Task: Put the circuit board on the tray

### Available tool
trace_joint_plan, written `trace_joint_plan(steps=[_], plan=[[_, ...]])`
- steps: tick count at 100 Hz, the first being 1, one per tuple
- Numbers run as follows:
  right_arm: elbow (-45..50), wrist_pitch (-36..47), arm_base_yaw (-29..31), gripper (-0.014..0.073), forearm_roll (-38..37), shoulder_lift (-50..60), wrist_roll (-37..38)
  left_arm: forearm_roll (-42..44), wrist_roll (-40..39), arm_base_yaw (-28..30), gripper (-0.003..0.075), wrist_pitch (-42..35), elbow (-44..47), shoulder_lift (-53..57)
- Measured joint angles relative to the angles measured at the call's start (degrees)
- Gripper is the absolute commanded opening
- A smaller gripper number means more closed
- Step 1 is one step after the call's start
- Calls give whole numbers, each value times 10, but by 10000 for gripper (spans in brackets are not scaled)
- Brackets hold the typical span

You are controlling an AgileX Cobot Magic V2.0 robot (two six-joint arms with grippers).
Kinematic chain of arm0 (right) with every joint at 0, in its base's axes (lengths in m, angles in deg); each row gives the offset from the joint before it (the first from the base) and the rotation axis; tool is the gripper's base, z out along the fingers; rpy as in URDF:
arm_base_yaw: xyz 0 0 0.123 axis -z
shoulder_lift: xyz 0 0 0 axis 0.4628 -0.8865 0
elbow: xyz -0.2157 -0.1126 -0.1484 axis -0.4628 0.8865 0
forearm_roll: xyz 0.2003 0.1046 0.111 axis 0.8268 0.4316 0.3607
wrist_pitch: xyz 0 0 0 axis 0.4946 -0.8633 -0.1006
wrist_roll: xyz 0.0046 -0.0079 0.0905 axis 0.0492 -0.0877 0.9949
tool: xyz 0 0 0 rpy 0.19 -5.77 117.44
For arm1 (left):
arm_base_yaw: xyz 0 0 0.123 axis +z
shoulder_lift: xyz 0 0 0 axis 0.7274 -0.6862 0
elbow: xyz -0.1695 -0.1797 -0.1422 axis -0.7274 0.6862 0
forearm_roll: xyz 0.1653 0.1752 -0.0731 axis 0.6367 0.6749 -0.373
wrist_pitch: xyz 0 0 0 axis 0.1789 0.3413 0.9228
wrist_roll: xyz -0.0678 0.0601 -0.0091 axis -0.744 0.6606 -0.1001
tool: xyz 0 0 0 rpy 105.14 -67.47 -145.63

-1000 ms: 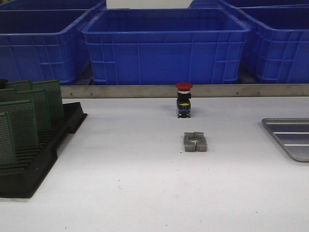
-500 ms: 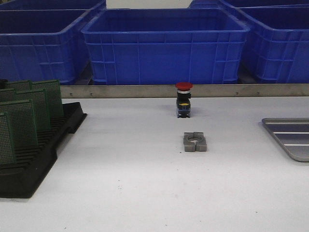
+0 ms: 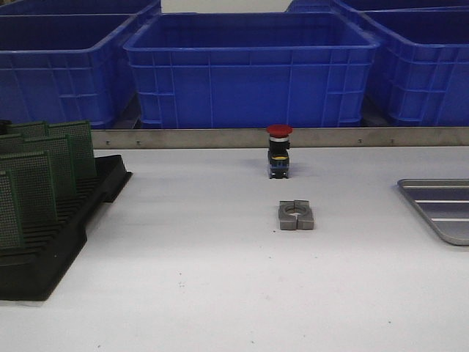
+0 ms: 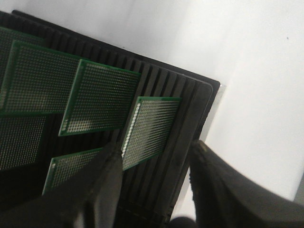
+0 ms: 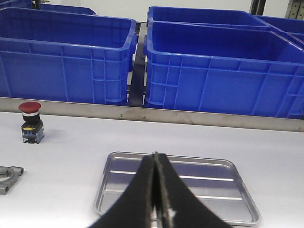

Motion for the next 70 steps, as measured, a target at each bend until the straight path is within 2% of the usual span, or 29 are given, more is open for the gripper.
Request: trace_joint_plan(steps=[23, 70], plan=[[0, 0, 0, -60, 0, 0, 0, -7, 63, 0, 281, -33, 0, -33], [0, 0, 0, -60, 0, 0, 0, -11, 68, 0, 281, -65, -1, -91]])
